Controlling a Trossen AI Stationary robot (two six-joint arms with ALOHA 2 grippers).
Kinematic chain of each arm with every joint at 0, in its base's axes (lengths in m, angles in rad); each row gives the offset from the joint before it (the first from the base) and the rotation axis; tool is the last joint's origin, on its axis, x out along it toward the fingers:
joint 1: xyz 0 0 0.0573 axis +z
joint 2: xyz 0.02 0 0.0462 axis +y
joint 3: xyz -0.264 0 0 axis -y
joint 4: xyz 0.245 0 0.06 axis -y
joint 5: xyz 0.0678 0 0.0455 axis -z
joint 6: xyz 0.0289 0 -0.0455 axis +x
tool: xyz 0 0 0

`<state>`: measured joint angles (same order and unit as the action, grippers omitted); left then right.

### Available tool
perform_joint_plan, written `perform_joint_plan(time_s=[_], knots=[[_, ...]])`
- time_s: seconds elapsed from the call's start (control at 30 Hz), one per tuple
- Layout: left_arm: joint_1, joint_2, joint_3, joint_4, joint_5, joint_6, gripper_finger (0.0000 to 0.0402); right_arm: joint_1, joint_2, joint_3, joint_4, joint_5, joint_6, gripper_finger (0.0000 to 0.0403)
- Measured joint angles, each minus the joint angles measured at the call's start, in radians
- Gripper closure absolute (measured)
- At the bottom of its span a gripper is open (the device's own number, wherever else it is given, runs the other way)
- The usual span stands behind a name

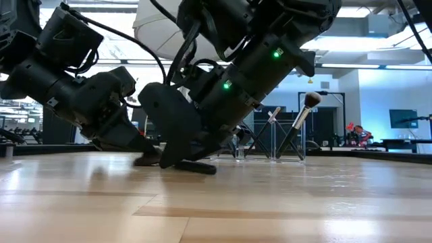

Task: Put items in baskets/containers
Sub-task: Put the black highlighter brush into the transparent organizer

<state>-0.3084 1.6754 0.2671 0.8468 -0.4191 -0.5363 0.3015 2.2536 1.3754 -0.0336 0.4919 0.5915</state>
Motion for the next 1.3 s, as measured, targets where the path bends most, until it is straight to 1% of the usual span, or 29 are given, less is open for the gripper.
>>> perform_joint_plan(time_s=[0.13, 0.17, 0.23, 0.37, 0.43, 0.53, 0.6, 0.67, 0.77, 0.9, 0.93, 1.0, 1.07, 1.17, 1.23, 1.3], knots=[[0.000, -0.018, 0.001, 0.001, 0.001, 0.013, 0.0386, -0.001, 0.003, -0.001, -0.018, -0.003, 0.005, 0.0361], [0.000, -0.030, 0.000, 0.000, 0.002, 0.024, 0.0379, -0.001, 0.003, -0.001, -0.019, -0.004, 0.005, 0.0367], [0.000, -0.061, -0.003, -0.001, 0.001, 0.059, 0.0363, -0.001, 0.003, -0.001, -0.026, -0.006, 0.006, 0.0367], [0.000, -0.152, -0.016, 0.001, 0.008, 0.066, 0.0325, 0.004, -0.017, -0.001, -0.050, 0.018, -0.003, 0.0360], [0.000, -0.205, -0.027, -0.001, 0.008, 0.068, 0.0310, 0.010, -0.053, -0.008, -0.112, 0.034, -0.010, 0.0359], [0.000, -0.278, -0.043, -0.001, 0.008, 0.070, 0.0296, 0.029, -0.139, -0.014, -0.225, 0.090, -0.016, 0.0363], [0.000, -0.316, -0.052, 0.000, 0.008, 0.090, 0.0293, 0.052, -0.232, -0.011, -0.305, 0.175, -0.016, 0.0363], [0.000, -0.349, -0.064, -0.001, 0.008, 0.105, 0.0293, 0.084, -0.318, -0.007, -0.368, 0.291, -0.016, 0.0363], [0.000, -0.381, -0.073, -0.001, 0.008, 0.112, 0.0295, 0.138, -0.421, -0.009, -0.416, 0.451, -0.066, 0.0363], [-0.002, -0.388, -0.073, 0.000, 0.031, 0.111, 0.0294, 0.213, -0.507, -0.014, -0.452, 0.675, -0.125, 0.0363], [-0.004, -0.388, -0.073, 0.000, 0.037, 0.110, 0.0294, 0.227, -0.522, -0.034, -0.476, 0.718, -0.116, 0.0363], [-0.005, -0.387, -0.073, 0.000, 0.053, 0.110, 0.0294, 0.249, -0.547, -0.094, -0.519, 0.796, -0.042, 0.0363], [-0.005, -0.387, -0.073, 0.001, 0.057, 0.110, 0.0294, 0.257, -0.584, -0.171, -0.579, 0.845, 0.070, 0.0363], [-0.005, -0.387, -0.073, 0.011, 0.057, 0.112, 0.0294, 0.244, -0.656, -0.288, -0.605, 0.875, 0.244, 0.0363], [-0.005, -0.387, -0.073, 0.019, 0.056, 0.113, 0.0294, 0.227, -0.698, -0.363, -0.585, 0.877, 0.313, 0.0363], [-0.004, -0.387, -0.073, 0.030, 0.054, 0.113, 0.0294, 0.208, -0.736, -0.427, -0.537, 0.876, 0.334, 0.0363]])
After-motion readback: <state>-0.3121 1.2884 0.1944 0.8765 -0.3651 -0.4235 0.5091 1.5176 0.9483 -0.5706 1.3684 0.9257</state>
